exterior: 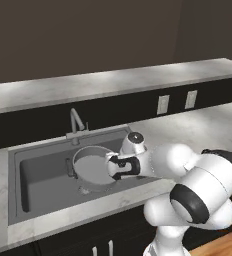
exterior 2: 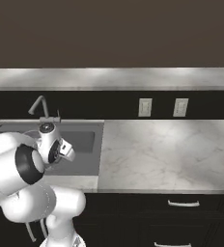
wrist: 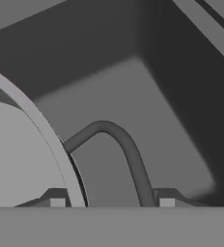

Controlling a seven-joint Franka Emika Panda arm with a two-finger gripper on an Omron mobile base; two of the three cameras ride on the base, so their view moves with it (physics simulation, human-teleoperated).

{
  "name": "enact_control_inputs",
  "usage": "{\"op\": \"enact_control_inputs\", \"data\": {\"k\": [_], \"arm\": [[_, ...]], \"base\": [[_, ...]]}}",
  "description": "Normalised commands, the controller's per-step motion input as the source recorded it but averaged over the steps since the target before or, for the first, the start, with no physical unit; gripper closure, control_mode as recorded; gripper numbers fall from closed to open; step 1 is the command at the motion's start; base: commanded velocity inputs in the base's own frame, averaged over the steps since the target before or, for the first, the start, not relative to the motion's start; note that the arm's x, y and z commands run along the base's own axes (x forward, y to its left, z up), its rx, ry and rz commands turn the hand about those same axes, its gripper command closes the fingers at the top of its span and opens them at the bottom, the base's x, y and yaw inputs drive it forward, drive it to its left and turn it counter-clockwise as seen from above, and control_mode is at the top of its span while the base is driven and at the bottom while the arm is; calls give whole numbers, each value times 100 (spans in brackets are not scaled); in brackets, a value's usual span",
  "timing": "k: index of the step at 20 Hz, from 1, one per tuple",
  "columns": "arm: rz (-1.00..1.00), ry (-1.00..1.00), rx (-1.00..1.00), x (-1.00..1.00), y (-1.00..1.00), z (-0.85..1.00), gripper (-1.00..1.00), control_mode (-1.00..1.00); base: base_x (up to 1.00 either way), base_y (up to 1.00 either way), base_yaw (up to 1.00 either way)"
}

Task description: Move the pot and pan from the stove into the sink.

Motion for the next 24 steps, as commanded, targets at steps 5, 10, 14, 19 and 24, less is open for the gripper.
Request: {"op": "enact_control_inputs", "data": {"k": [5,10,14,19,24], "arm": [[0,-3,0,53,0,-12,100,-100],[-1,-2,0,55,0,-10,100,-100],[0,0,0,6,0,-2,100,-100],[0,0,-1,2,0,-6,100,-100],[0,0,-7,15,0,-26,100,-100]], "base": [[0,0,0],[0,0,0],[0,0,0],[0,0,0],[0,0,0]]}}
